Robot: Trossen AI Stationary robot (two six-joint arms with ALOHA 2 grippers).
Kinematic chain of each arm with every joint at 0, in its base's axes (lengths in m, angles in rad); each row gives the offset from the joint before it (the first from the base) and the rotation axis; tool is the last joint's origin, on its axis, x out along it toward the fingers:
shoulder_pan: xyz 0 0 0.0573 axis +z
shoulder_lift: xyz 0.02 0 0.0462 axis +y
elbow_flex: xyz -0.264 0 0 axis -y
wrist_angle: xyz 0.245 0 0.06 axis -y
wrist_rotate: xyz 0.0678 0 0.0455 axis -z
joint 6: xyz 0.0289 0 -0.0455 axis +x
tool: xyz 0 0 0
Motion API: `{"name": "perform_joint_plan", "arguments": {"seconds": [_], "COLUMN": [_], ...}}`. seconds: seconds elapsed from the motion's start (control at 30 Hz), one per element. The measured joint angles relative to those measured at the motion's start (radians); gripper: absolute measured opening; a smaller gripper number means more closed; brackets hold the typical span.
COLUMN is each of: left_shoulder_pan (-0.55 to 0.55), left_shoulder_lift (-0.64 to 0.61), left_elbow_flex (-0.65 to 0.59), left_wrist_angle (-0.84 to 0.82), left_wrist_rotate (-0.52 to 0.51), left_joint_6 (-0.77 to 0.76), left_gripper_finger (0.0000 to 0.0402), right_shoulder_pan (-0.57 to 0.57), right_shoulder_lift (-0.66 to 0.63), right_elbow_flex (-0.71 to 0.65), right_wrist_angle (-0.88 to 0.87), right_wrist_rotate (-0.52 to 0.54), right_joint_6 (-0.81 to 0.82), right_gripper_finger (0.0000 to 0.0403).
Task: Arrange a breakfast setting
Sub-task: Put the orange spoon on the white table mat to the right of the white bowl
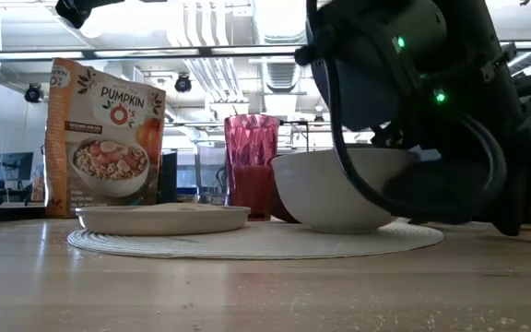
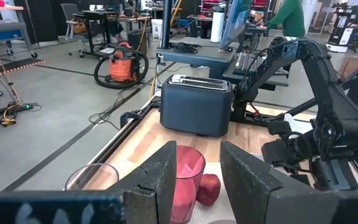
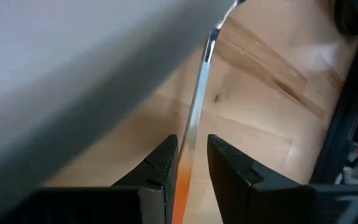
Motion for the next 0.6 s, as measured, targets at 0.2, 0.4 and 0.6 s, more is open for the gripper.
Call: {"name": "perform_joint_plan", "arguments": {"seconds": [0.2,0.4,0.6], "left_shoulder_pan": [0.0,0.0,0.0], "left_shoulder_lift": [0.001,0.0,0.0], "left_elbow_flex": [0.0,0.0,0.0], "left_wrist_angle": [-0.001,-0.001,-0.002], "left_wrist_rotate": [0.0,0.0,0.0], "left_joint_6": [0.0,0.0,0.001], "left_gripper_finger": [0.0107,0.0107,0.0107], "right_shoulder_pan": [0.0,0.0,0.0], "right_shoulder_lift": [0.022,0.043,0.061], "right_elbow_flex": [-0.001,0.001,0.001], "right_wrist_angle": [-0.006,-0.012,-0.014], "right_wrist_rotate": [0.001,0.003,0.001], "right_joint_6": [-0.019,-0.063,-0.081], "right_gripper_finger": [0.0077,0.0077,0.0075]}}
